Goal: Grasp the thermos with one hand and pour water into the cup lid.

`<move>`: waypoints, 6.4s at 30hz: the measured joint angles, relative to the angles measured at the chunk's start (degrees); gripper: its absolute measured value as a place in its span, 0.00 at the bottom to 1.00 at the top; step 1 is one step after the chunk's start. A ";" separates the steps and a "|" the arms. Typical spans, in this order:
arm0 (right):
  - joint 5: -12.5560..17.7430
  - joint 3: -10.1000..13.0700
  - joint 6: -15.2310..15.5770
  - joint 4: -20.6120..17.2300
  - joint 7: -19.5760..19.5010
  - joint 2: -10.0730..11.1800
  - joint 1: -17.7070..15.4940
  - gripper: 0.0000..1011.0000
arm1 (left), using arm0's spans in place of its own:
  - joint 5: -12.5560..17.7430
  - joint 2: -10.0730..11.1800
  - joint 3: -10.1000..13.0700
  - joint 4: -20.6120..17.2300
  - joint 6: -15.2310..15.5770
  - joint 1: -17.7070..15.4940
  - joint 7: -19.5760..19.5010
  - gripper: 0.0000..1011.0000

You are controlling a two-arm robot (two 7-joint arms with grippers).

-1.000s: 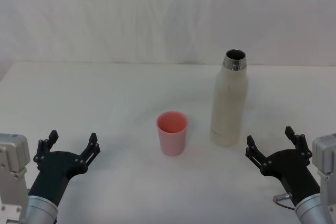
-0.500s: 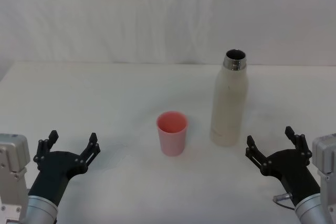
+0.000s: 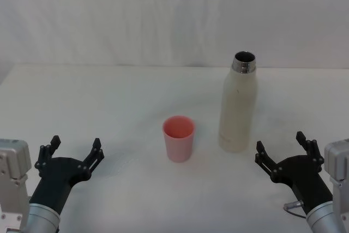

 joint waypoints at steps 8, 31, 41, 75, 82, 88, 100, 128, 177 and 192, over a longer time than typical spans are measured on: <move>0.00 0.00 0.00 0.00 0.00 0.00 0.00 0.99 | 0.00 0.00 0.00 0.00 0.00 0.00 0.00 0.99; 0.00 0.00 0.00 0.00 0.00 0.00 0.00 0.99 | 0.00 0.00 0.00 0.00 0.00 0.00 0.00 0.99; 0.46 1.19 1.16 0.66 2.58 -1.36 1.24 0.99 | 0.00 0.00 0.00 0.00 0.00 0.00 0.00 0.99; 2.37 1.91 7.34 7.21 11.17 -3.98 10.77 0.99 | 0.00 0.00 0.00 0.00 0.00 0.00 0.00 0.99; 2.45 1.54 7.86 8.25 11.22 -4.30 12.45 0.99 | 0.00 0.00 0.00 0.00 0.00 0.00 0.00 0.99; 2.48 1.17 8.21 9.20 11.37 -4.38 13.66 0.99 | 0.00 0.00 0.00 0.00 0.00 0.00 0.00 0.99; 2.46 0.77 8.67 10.06 11.34 -4.62 14.92 0.99 | 0.00 0.00 0.00 0.00 0.00 0.00 0.00 0.99; 2.72 0.66 9.54 12.46 10.75 -5.53 17.21 0.99 | 0.00 0.00 0.00 0.00 0.00 0.00 0.00 0.99; 1.28 0.10 9.16 18.91 10.74 -6.78 23.02 0.99 | 0.00 0.00 0.00 0.00 0.00 0.00 0.00 0.99; 1.35 0.20 9.24 18.85 10.94 -6.76 23.06 0.99 | -0.01 0.00 0.00 0.00 0.00 0.00 0.00 0.99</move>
